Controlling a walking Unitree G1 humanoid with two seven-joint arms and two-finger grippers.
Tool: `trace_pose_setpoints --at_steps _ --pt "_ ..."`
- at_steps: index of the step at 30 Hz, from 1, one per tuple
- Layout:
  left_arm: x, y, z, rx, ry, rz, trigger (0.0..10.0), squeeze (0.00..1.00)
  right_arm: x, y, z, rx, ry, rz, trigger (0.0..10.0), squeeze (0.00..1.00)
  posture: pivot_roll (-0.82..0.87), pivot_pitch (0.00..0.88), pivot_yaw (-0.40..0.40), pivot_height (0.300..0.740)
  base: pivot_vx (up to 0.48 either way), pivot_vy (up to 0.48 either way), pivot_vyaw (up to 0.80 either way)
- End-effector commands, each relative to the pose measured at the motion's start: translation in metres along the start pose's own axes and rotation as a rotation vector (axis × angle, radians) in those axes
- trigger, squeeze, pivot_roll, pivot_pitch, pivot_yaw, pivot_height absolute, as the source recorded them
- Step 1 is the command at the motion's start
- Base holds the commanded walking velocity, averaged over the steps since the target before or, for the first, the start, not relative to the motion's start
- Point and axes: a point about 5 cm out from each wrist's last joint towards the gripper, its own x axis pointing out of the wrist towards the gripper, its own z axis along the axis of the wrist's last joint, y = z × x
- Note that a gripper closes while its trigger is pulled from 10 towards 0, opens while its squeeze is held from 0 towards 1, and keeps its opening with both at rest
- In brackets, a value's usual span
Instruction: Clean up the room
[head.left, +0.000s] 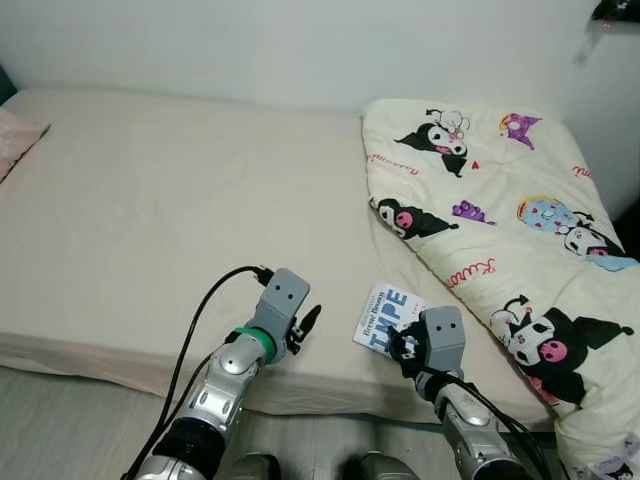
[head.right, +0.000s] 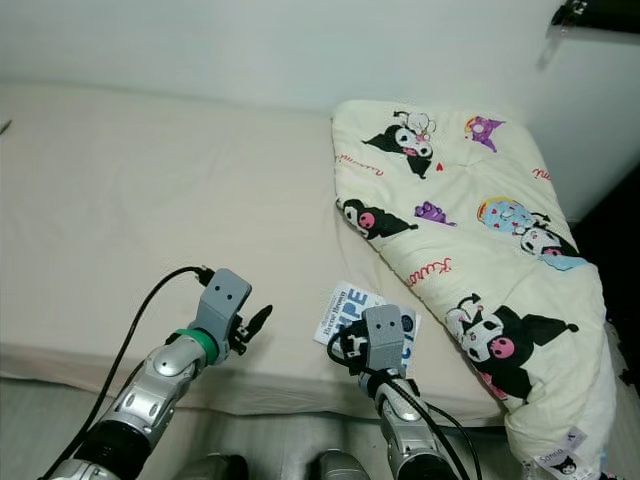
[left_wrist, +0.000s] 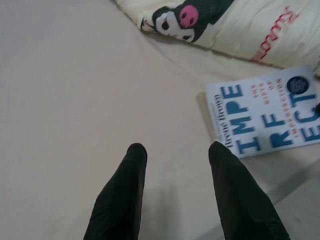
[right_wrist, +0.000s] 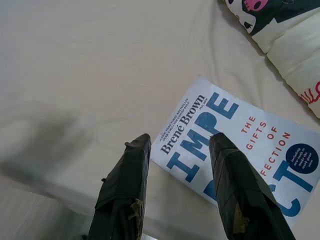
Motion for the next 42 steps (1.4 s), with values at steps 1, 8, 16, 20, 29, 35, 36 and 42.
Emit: trace_pose_setpoints --at_steps 1,8,16,20,29,35,36,42 --pt "0.000 -0.005 -0.005 0.020 0.018 -0.026 10.0 0.00 -0.002 0.000 -0.003 -0.003 0.006 -0.008 10.0 0.00 -0.02 0.006 0.035 0.730 0.000 0.000 0.00" --pt "0.001 -0.006 -0.003 0.064 0.009 -0.054 10.0 0.00 -0.002 -0.005 -0.001 0.010 -0.005 -0.037 10.0 0.00 -0.02 0.006 0.038 0.710 0.000 0.000 0.00" --pt "0.003 -0.008 0.005 0.072 -0.019 -0.066 10.0 0.00 -0.002 -0.006 -0.001 0.019 -0.003 -0.047 10.0 0.00 -0.02 0.007 0.039 0.675 0.000 0.000 0.00" --pt "0.003 -0.010 0.005 0.074 -0.025 -0.072 10.0 0.00 -0.002 -0.006 -0.001 0.019 -0.003 -0.052 10.0 0.00 -0.02 0.007 0.039 0.660 0.000 0.000 0.00" --pt "0.004 -0.012 0.006 0.078 -0.030 -0.079 10.0 0.00 -0.002 -0.008 -0.001 0.023 -0.002 -0.061 10.0 0.00 -0.02 0.006 0.042 0.630 0.000 0.000 0.00" --pt "0.005 -0.011 0.007 0.081 -0.034 -0.078 10.0 0.00 -0.002 -0.009 -0.001 0.036 -0.005 -0.071 10.0 0.00 -0.02 0.006 0.044 0.605 0.000 0.000 0.00" --pt "0.005 -0.011 0.007 0.082 -0.034 -0.078 10.0 0.00 -0.002 -0.009 -0.001 0.038 -0.006 -0.072 10.0 0.00 -0.02 0.006 0.044 0.600 0.000 0.000 0.00" --pt "0.004 -0.009 0.009 0.085 -0.038 -0.075 10.0 0.00 -0.002 -0.021 0.004 0.230 -0.050 -0.154 10.0 0.00 -0.02 0.012 0.050 0.600 0.000 0.000 0.00"
